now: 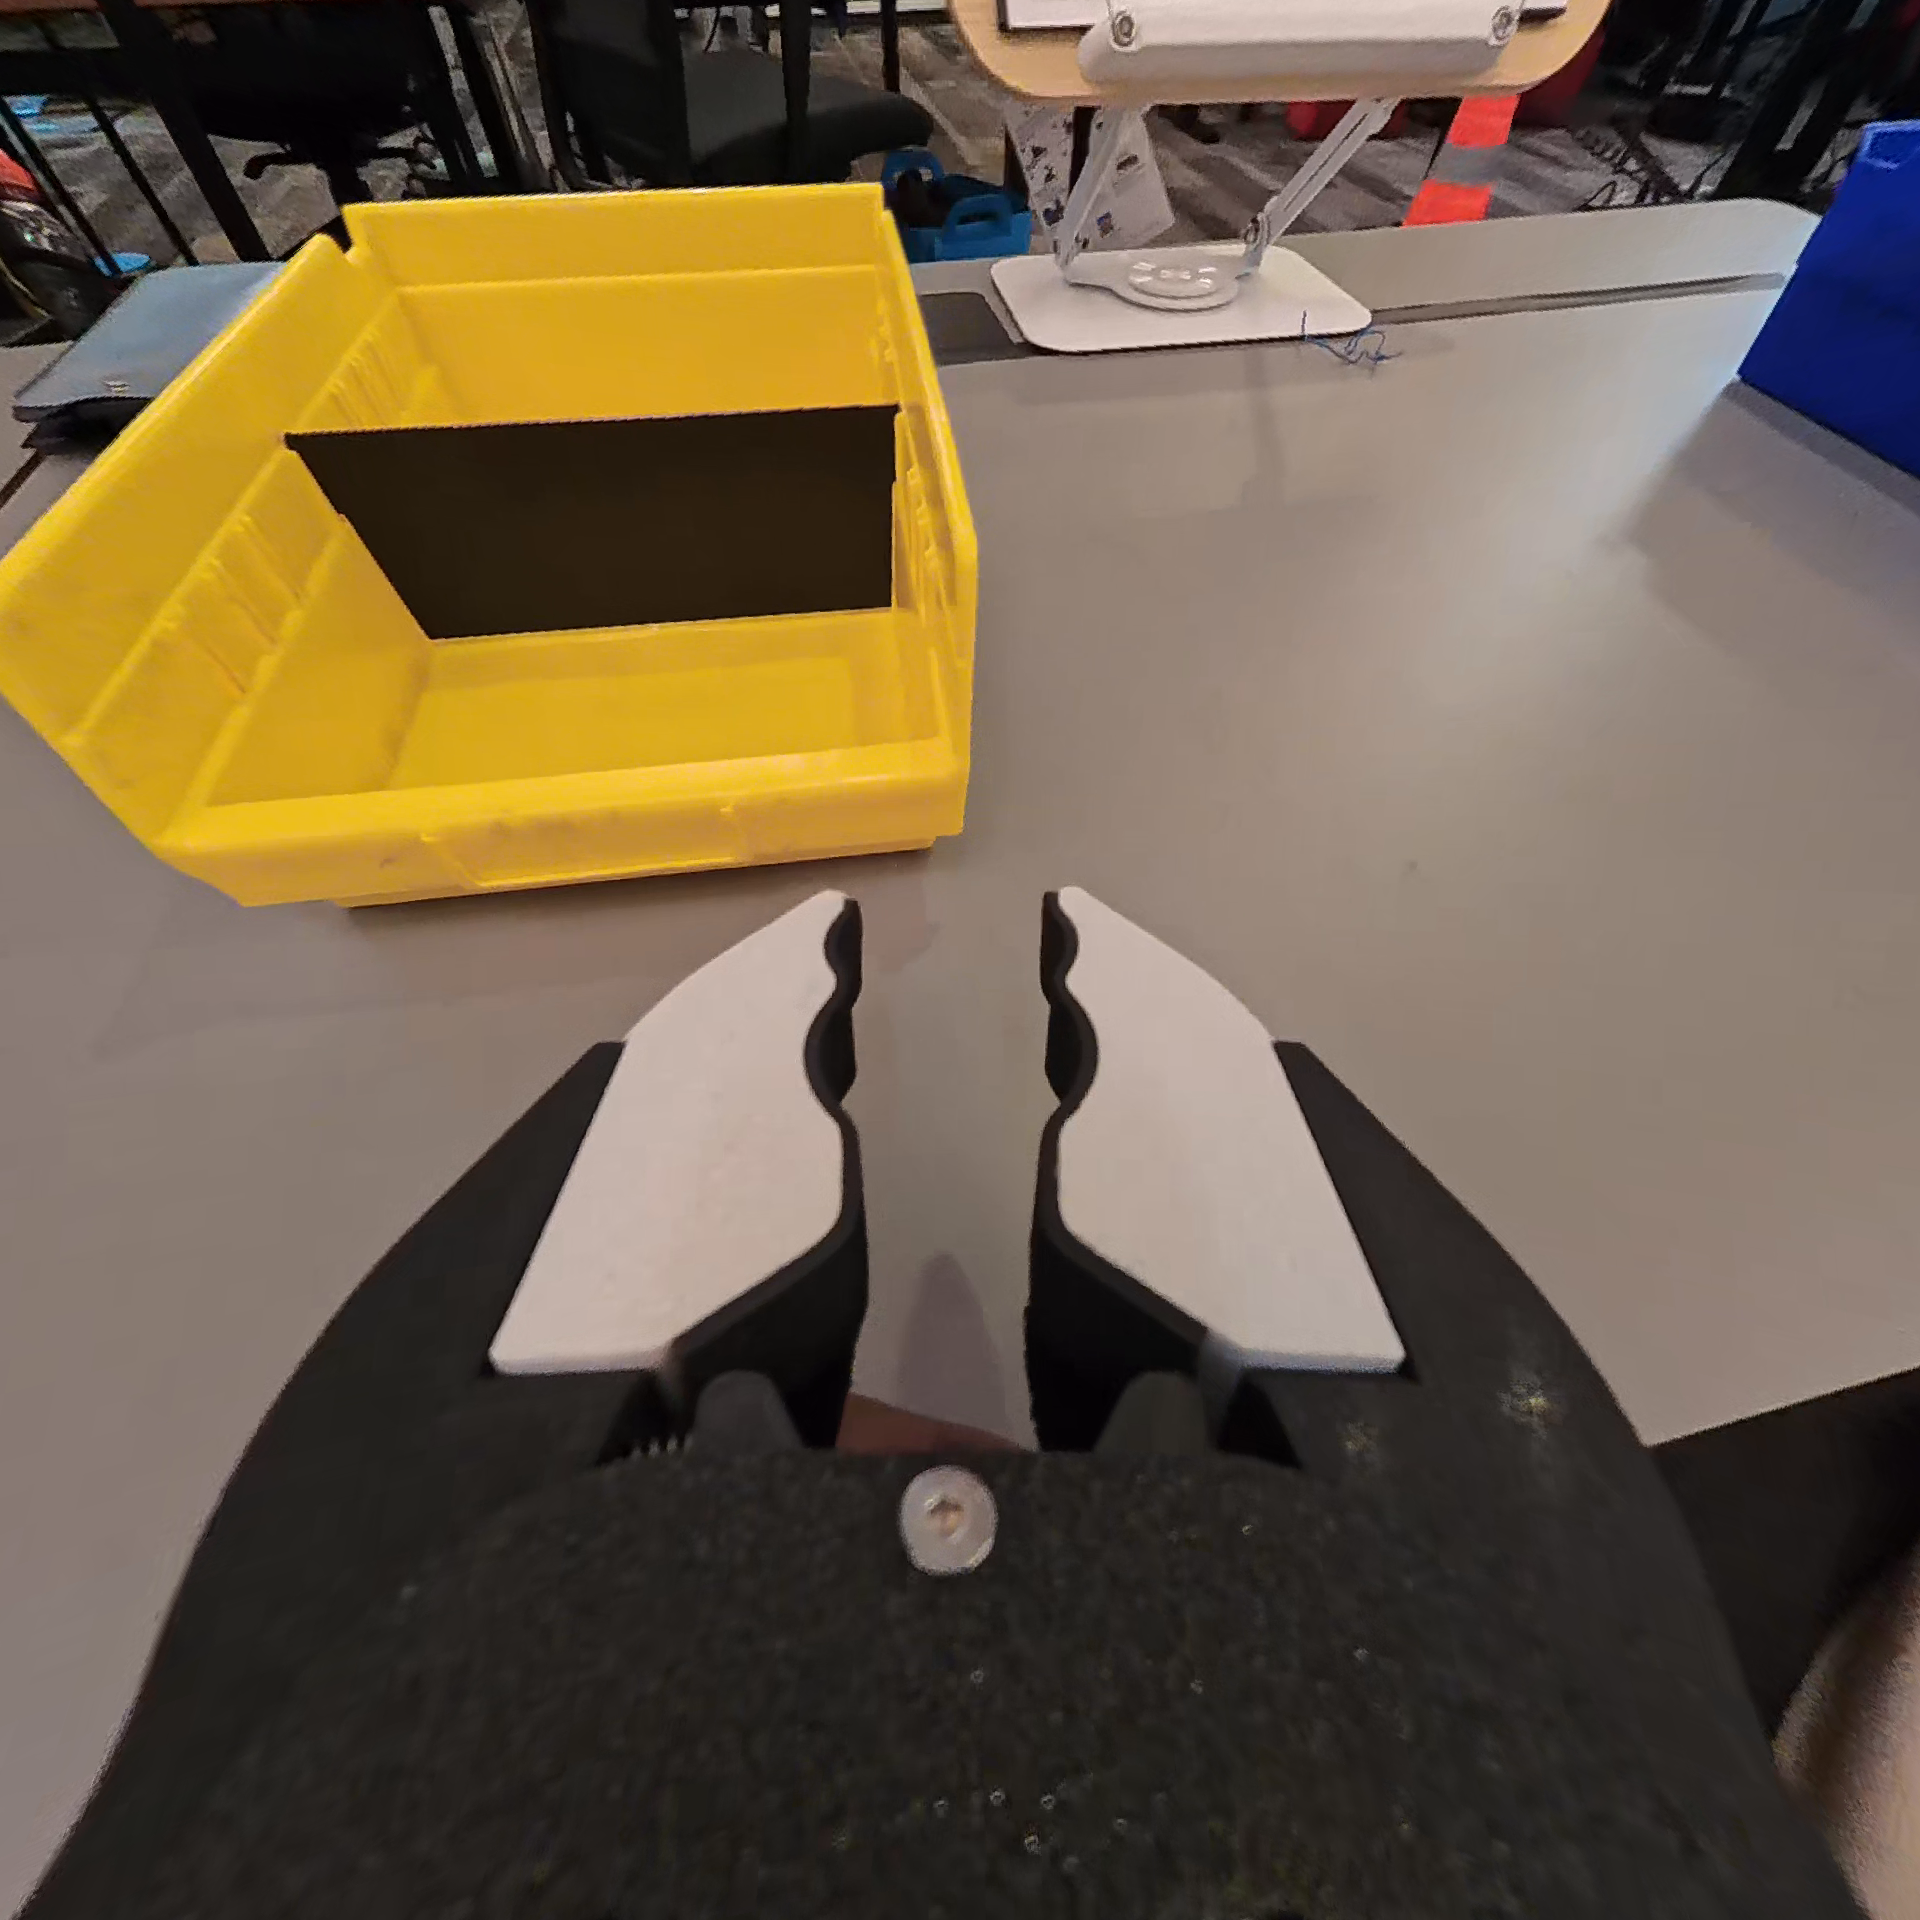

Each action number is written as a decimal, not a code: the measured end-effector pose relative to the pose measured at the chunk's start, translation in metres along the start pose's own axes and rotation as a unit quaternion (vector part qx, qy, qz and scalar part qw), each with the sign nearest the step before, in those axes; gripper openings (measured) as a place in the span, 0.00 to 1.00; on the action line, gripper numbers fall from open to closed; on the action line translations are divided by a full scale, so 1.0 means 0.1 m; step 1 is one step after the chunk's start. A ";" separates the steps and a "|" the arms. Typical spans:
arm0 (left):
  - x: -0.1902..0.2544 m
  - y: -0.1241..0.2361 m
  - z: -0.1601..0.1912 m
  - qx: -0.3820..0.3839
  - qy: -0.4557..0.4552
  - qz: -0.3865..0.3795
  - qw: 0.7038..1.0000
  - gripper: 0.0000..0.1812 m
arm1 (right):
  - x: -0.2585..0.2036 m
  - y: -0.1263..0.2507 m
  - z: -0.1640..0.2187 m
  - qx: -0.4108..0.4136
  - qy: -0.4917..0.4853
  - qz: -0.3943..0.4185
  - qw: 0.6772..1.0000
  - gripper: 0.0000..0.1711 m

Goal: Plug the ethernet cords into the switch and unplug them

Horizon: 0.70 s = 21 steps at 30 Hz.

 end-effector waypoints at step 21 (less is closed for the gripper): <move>0.21 -0.03 -0.01 0.003 -0.023 0.028 0.999 0.17 | -1.16 -0.39 0.24 -0.064 0.094 -0.050 0.992 0.60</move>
Point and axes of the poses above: each gripper's, where its closed fingertips meet, y back along the fingers, z out of its underside, x = y × z across the jaws, the point moved 6 cm from there along y, back along the fingers, and after that the axes turned 5 degrees about z, right-handed, at the moved point
